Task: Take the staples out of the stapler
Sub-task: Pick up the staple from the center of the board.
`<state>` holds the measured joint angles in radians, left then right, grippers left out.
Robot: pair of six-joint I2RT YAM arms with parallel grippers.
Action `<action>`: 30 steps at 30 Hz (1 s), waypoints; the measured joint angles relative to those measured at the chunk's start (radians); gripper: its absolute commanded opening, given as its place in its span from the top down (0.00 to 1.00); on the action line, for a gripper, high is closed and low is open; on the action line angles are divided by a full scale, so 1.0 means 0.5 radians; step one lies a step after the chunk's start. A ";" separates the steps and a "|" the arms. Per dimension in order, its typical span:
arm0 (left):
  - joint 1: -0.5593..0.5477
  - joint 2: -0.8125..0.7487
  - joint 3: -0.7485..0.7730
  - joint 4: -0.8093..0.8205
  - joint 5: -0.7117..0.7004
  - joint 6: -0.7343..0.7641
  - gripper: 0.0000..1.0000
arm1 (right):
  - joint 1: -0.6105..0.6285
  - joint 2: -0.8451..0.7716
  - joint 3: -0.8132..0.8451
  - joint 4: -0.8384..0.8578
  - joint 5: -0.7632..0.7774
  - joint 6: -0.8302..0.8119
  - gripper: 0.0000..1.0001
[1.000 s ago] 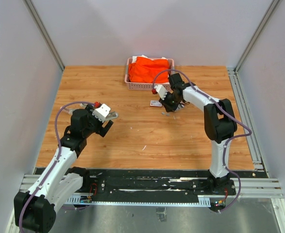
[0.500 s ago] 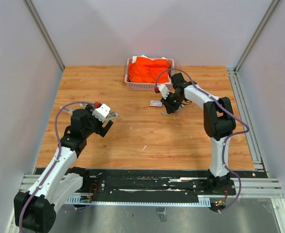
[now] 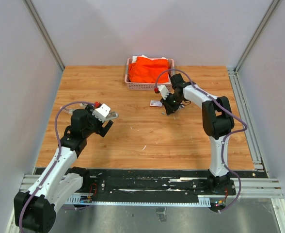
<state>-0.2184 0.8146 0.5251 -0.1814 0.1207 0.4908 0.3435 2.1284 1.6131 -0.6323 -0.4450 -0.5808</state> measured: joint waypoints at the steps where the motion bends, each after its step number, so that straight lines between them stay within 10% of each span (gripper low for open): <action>1: 0.000 0.000 0.000 0.000 0.000 0.001 0.02 | 0.000 0.004 0.000 0.000 0.000 0.002 0.82; 12: 0.000 0.000 0.000 0.000 0.000 0.003 0.02 | 0.000 0.027 0.022 -0.003 0.001 0.014 0.99; 30: 0.000 -0.001 0.000 0.000 -0.001 0.004 0.02 | -0.085 0.027 0.022 0.008 -0.105 0.242 1.00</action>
<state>-0.2184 0.8143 0.5251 -0.1814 0.1204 0.4927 0.3008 2.1422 1.6241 -0.6285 -0.4976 -0.4599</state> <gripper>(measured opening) 0.982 0.006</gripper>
